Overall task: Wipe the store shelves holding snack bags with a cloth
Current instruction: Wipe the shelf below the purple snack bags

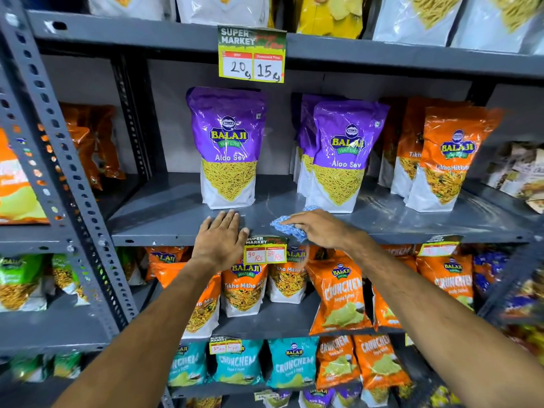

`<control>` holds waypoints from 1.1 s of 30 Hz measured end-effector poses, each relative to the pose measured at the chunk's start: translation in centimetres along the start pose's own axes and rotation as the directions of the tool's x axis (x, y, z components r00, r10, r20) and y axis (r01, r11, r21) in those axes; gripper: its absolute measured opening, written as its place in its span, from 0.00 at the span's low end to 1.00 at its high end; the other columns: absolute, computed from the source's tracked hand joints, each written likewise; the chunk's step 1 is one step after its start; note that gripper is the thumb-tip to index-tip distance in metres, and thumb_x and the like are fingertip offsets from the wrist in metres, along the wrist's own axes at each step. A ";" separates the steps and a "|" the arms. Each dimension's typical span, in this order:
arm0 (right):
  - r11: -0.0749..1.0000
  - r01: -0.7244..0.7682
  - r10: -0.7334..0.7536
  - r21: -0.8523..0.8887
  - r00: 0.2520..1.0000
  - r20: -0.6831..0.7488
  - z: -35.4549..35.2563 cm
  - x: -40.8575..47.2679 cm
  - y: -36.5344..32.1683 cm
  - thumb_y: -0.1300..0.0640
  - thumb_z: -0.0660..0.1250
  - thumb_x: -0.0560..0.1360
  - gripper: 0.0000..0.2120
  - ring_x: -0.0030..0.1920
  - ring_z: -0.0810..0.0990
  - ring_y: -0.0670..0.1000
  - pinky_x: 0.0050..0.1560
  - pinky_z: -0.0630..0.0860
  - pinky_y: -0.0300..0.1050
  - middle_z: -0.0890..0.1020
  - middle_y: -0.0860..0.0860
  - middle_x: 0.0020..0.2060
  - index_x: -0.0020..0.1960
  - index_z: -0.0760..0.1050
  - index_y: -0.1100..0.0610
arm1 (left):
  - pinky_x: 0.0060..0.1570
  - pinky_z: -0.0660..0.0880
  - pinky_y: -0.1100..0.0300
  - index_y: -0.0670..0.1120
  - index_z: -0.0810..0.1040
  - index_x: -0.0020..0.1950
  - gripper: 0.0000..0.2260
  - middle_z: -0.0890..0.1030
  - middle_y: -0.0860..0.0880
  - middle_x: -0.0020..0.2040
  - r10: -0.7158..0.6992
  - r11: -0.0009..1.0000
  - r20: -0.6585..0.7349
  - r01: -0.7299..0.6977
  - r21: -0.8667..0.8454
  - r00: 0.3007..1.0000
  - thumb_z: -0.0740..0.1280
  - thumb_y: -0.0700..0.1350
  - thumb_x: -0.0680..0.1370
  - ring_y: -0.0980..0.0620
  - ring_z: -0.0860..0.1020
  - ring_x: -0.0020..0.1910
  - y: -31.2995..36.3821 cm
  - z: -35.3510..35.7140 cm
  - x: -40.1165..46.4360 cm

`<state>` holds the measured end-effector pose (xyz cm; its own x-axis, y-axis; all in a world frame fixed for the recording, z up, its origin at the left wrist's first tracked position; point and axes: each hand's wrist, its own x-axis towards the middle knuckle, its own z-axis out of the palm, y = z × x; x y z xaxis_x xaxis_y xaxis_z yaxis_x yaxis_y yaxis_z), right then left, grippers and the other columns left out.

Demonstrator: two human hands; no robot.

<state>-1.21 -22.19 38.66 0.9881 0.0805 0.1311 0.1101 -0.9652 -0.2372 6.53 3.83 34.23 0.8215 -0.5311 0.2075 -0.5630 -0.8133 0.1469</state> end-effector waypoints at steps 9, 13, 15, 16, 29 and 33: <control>0.981 -0.108 0.144 0.158 0.961 -0.235 -3.5 4.3 -2.5 0.60 0.59 0.82 0.15 0.54 0.82 0.56 0.51 0.77 0.46 0.84 0.55 0.56 0.63 0.80 0.51 | 0.82 0.44 0.48 0.46 0.51 0.84 0.30 0.52 0.49 0.84 0.002 1.000 -0.014 -0.002 -0.004 1.000 0.41 0.60 0.85 0.51 0.47 0.84 -0.1 0.4 0.3; 0.966 -0.255 0.258 0.042 0.938 -0.232 -2.8 11.6 -4.6 0.63 0.60 0.77 0.07 0.47 0.79 0.63 0.40 0.71 0.49 0.81 0.59 0.46 0.46 0.76 0.55 | 0.82 0.45 0.48 0.46 0.51 0.84 0.37 0.53 0.50 0.84 0.008 1.000 -0.033 -0.008 0.008 0.999 0.35 0.63 0.79 0.52 0.48 0.83 -0.3 0.6 0.5; 0.951 -0.310 0.300 -0.018 0.933 -0.196 -2.5 14.2 -4.8 0.65 0.61 0.75 0.10 0.54 0.80 0.64 0.44 0.73 0.51 0.81 0.62 0.54 0.52 0.77 0.57 | 0.82 0.45 0.48 0.47 0.52 0.84 0.39 0.53 0.50 0.84 0.004 1.000 -0.053 -0.003 0.015 0.999 0.33 0.64 0.77 0.52 0.48 0.83 -0.3 0.8 0.7; 0.942 -0.332 0.320 -0.043 0.930 -0.182 -2.3 15.4 -4.6 0.65 0.61 0.76 0.11 0.58 0.79 0.64 0.49 0.75 0.52 0.79 0.62 0.59 0.57 0.76 0.59 | 0.82 0.46 0.48 0.47 0.52 0.84 0.39 0.53 0.50 0.84 0.004 1.000 -0.058 -0.003 0.015 0.998 0.33 0.63 0.77 0.52 0.48 0.83 -0.4 0.8 0.8; 0.898 -0.352 0.358 -0.263 0.933 -0.028 -0.2 19.2 -2.1 0.60 0.65 0.77 0.18 0.63 0.78 0.62 0.62 0.77 0.55 0.78 0.59 0.66 0.66 0.76 0.60 | 0.81 0.46 0.48 0.48 0.54 0.83 0.33 0.55 0.51 0.84 0.022 0.999 -0.085 -0.019 0.026 0.996 0.38 0.61 0.81 0.52 0.49 0.83 -0.4 1.1 0.7; 0.915 -0.344 0.334 -0.209 0.939 -0.082 0.5 17.6 -2.2 0.59 0.67 0.76 0.16 0.61 0.79 0.63 0.57 0.78 0.54 0.79 0.61 0.63 0.62 0.77 0.61 | 0.81 0.45 0.48 0.47 0.54 0.83 0.33 0.55 0.50 0.84 0.017 0.999 -0.076 -0.015 0.031 0.997 0.38 0.61 0.81 0.52 0.49 0.83 -0.3 1.0 0.7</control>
<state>15.99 -18.58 41.03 0.9558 -0.2674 0.1224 -0.2616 -0.9632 -0.0614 7.31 3.46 33.39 0.8023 -0.5258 0.2826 -0.5723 -0.8121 0.1140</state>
